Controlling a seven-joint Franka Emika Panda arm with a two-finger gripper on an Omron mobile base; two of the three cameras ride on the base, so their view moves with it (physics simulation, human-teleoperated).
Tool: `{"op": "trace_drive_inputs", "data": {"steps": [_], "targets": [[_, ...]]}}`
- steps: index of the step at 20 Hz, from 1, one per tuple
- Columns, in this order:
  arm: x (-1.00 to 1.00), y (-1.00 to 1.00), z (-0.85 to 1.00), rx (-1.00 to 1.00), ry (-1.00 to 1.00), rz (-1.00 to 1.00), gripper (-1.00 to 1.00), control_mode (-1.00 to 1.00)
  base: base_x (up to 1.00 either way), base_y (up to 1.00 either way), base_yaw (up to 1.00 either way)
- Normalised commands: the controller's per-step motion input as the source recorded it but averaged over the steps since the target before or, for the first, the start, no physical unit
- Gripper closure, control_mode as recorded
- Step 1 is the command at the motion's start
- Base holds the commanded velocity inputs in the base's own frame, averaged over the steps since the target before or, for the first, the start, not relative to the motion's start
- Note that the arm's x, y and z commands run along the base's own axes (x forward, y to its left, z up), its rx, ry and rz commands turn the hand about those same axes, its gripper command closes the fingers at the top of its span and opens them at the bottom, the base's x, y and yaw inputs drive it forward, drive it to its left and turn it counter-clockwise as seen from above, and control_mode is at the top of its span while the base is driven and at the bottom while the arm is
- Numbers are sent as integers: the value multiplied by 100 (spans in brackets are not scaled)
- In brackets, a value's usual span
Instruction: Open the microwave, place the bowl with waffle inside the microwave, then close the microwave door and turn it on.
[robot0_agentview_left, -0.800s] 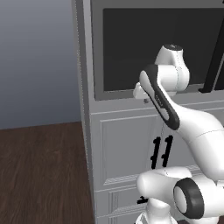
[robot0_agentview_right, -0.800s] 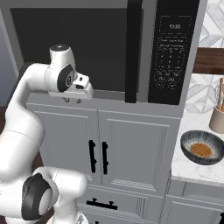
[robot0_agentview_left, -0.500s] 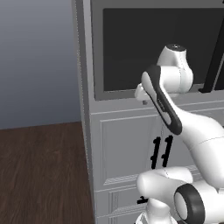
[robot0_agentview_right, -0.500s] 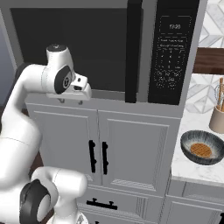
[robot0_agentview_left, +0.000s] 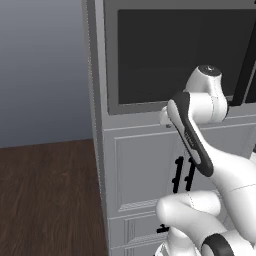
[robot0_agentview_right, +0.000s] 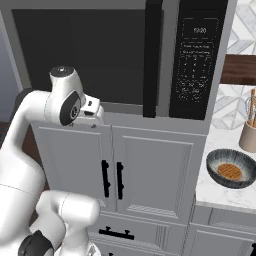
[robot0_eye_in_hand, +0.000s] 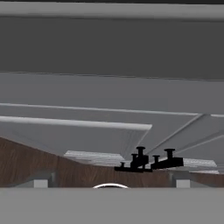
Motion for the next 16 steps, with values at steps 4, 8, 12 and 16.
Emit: {"op": "trace_drive_inputs", "data": {"steps": [4, 8, 12, 16], "targets": [[-2, -6, -1, 1, 9, 0, -100, -100, 0, 0, 0], [-4, -10, 0, 1, 2, 0, -100, 100, -7, -9, -2], [0, 0, 0, 0, 0, 0, -100, 100, -36, -30, -7], [0, 0, 0, 0, 0, 0, -100, 100, -46, -64, -8]]}}
